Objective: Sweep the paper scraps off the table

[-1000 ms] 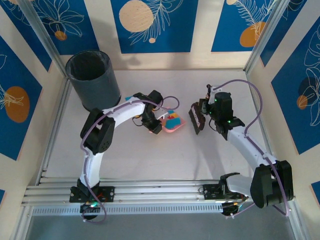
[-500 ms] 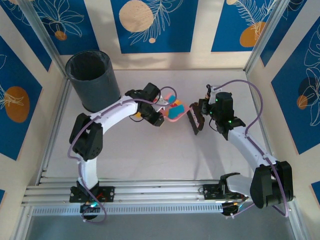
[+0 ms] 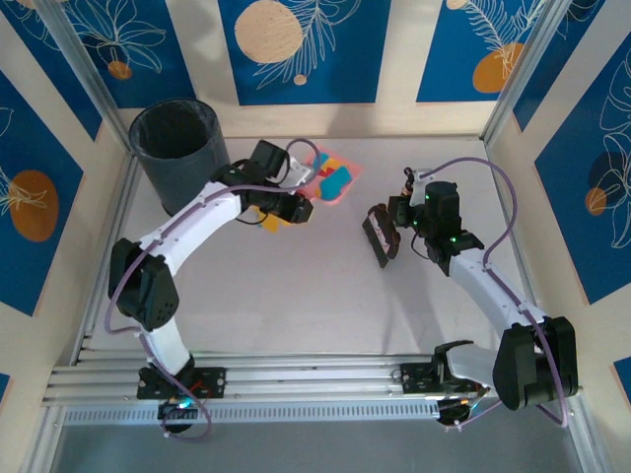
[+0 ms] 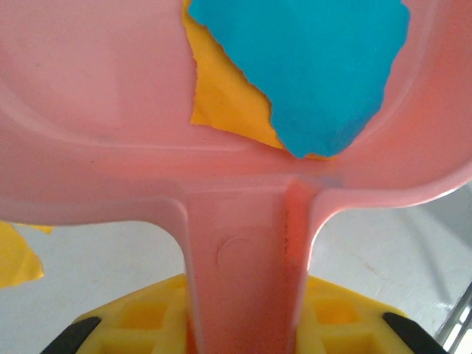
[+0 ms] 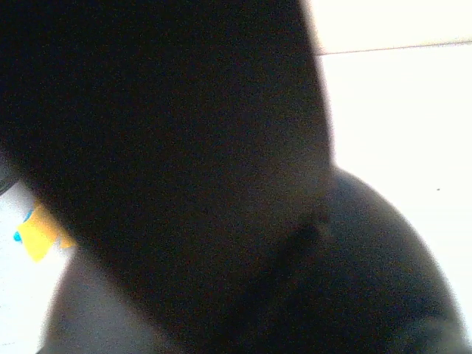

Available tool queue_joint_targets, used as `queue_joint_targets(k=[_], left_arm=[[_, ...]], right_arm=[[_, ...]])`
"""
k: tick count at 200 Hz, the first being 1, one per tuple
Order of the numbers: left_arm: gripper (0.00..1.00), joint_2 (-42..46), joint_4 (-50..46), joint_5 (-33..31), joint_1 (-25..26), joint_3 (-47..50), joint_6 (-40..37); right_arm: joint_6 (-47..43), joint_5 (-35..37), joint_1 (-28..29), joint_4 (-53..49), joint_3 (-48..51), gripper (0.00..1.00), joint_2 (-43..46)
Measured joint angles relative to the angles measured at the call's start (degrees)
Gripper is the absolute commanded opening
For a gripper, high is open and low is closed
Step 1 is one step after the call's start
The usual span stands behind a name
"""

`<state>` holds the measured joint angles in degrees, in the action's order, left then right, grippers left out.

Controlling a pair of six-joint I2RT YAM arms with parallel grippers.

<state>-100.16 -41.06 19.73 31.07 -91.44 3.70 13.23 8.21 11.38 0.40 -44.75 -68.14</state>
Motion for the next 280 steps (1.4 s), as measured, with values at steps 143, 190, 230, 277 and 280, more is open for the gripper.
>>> queue_joint_targets(k=[143,190,230,277,280], left_arm=[[0.00,7.3,2.3,12.5,-16.6,-5.6,11.1],[0.00,7.5,4.3,17.4,-23.0,-5.7,17.1],[0.00,7.5,10.4,22.3,-28.6,-5.2,26.3],[0.00,7.6,24.9,28.2,-33.2,1.4,41.7],[0.00,7.6,25.6,28.4,-33.3,1.7,42.5]], right_arm=[[0.4,-2.5,0.0,-0.3,-0.2,0.00,-2.8],[0.4,-2.5,0.0,-0.3,-0.3,0.00,-3.0],[0.4,-2.5,0.0,-0.3,-0.3,0.00,-3.0],[0.4,-2.5,0.1,-0.9,-0.8,0.00,-3.0],[0.4,-2.5,0.1,-1.0,-0.9,0.00,-3.0]])
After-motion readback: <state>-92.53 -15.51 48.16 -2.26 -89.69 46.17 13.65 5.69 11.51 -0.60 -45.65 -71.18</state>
